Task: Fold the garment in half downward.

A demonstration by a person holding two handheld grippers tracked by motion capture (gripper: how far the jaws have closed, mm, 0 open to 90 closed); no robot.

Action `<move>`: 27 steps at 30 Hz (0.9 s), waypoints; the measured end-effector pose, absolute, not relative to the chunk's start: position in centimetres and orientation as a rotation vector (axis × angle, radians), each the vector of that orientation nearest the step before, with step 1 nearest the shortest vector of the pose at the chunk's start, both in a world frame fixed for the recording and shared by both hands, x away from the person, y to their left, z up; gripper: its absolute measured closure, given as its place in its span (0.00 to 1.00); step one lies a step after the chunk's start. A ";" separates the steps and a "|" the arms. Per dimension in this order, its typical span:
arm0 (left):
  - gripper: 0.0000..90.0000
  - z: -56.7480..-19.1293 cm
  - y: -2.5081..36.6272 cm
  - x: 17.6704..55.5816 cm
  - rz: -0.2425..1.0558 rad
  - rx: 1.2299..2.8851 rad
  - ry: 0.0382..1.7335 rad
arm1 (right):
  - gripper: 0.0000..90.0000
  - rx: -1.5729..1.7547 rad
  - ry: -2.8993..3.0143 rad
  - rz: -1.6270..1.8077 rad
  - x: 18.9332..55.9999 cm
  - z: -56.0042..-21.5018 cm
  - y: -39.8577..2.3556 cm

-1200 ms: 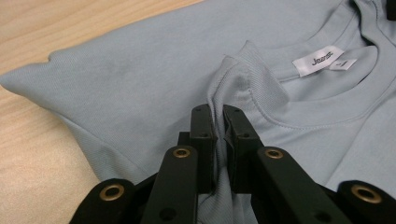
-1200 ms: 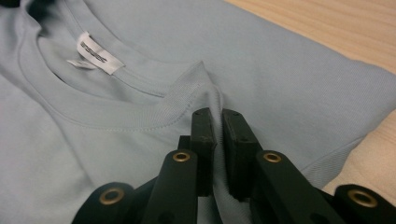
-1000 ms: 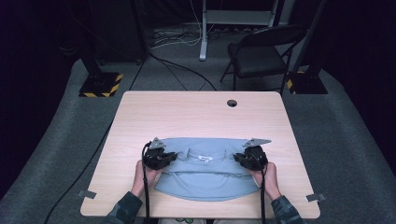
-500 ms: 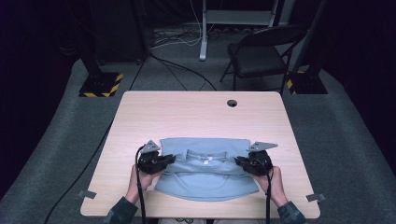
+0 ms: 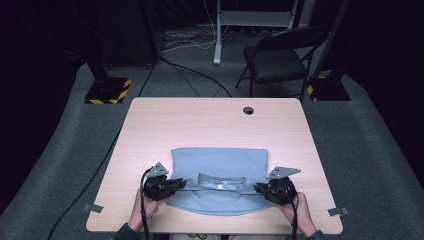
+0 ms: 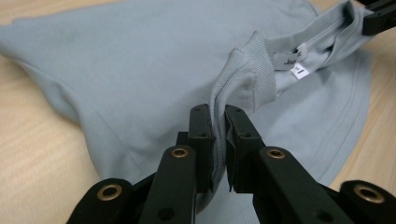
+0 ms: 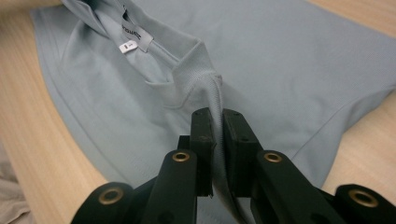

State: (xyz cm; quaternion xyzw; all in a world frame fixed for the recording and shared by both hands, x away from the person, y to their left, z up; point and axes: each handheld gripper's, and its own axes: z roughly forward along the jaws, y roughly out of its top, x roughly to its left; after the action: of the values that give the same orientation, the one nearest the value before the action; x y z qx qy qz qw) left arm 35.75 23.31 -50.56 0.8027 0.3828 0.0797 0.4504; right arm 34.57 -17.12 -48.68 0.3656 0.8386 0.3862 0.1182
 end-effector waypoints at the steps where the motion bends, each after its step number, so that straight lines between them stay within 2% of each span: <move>1: 0.90 -50.7 23.3 35.5 0.195 1.988 0.947 | 0.92 1.063 2.465 1.120 34.4 -48.9 -17.1; 17: 0.84 -52.1 24.0 33.4 0.122 2.046 0.941 | 0.89 1.053 2.545 1.070 32.4 -51.0 -18.0; 27: 0.78 -49.3 25.3 32.5 0.143 1.988 0.914 | 0.79 1.082 2.528 1.062 31.7 -50.5 -19.5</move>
State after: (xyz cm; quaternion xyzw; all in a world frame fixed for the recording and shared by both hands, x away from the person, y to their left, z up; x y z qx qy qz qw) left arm 32.49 25.27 -49.34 0.8064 0.3708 0.0580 0.4569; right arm 31.71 -19.49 -50.53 0.3655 0.8535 0.3586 0.0968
